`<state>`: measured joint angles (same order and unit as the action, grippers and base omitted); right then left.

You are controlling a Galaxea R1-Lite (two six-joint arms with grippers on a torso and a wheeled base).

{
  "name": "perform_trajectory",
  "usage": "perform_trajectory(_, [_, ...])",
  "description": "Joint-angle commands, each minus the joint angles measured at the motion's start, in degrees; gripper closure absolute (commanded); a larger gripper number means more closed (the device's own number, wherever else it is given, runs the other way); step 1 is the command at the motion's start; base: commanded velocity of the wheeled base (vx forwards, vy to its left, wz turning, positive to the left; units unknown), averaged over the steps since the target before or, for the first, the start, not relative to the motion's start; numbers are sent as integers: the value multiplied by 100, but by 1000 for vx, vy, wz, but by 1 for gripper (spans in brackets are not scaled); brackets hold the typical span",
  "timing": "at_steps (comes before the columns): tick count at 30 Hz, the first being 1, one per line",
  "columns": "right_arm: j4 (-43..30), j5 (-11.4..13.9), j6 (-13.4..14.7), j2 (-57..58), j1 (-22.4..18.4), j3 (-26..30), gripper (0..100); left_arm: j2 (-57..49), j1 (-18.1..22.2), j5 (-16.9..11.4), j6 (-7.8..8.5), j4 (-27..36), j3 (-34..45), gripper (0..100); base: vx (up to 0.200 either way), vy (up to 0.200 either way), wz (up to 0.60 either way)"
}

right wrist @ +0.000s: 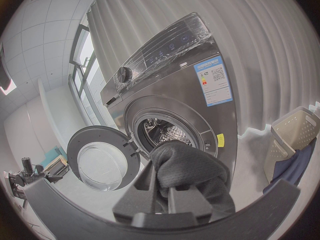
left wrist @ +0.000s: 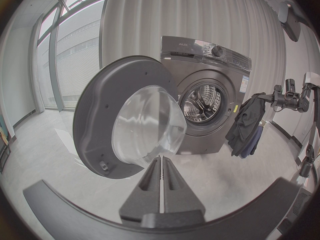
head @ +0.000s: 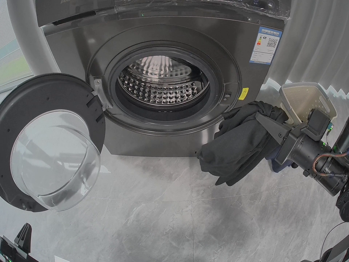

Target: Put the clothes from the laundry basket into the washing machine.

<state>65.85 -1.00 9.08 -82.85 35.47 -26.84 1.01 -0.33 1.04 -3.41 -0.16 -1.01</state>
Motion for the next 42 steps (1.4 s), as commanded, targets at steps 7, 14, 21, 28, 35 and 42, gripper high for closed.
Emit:
perform_trajectory(7, [-2, -6, 6, -21, -164, -14, 100, -57, -2, 2, -1, -2, 92, 100, -143, 0, 0])
perform_trajectory(14, [-2, -6, 50, -56, -164, -5, 100, -57, -2, 2, -1, -2, 92, 100, -57, 0, 0])
perform_trajectory(21, [15, -6, 94, -135, -164, 39, 100, -57, -2, 2, -1, -2, 92, 100, 0, 0, 0])
perform_trajectory(28, [6, 3, 349, -197, -137, 92, 100, -66, 7, 2, 16, -2, 92, 100, 0, 0, 0])
perform_trajectory(35, [6, -164, 305, -364, 126, -146, 100, -66, 15, 2, 43, -11, 92, 100, 0, 0, 0])
perform_trajectory(42, [-2, -621, 340, -381, 452, -260, 100, -66, 15, 11, 104, -19, 92, 100, 0, 0, 0])
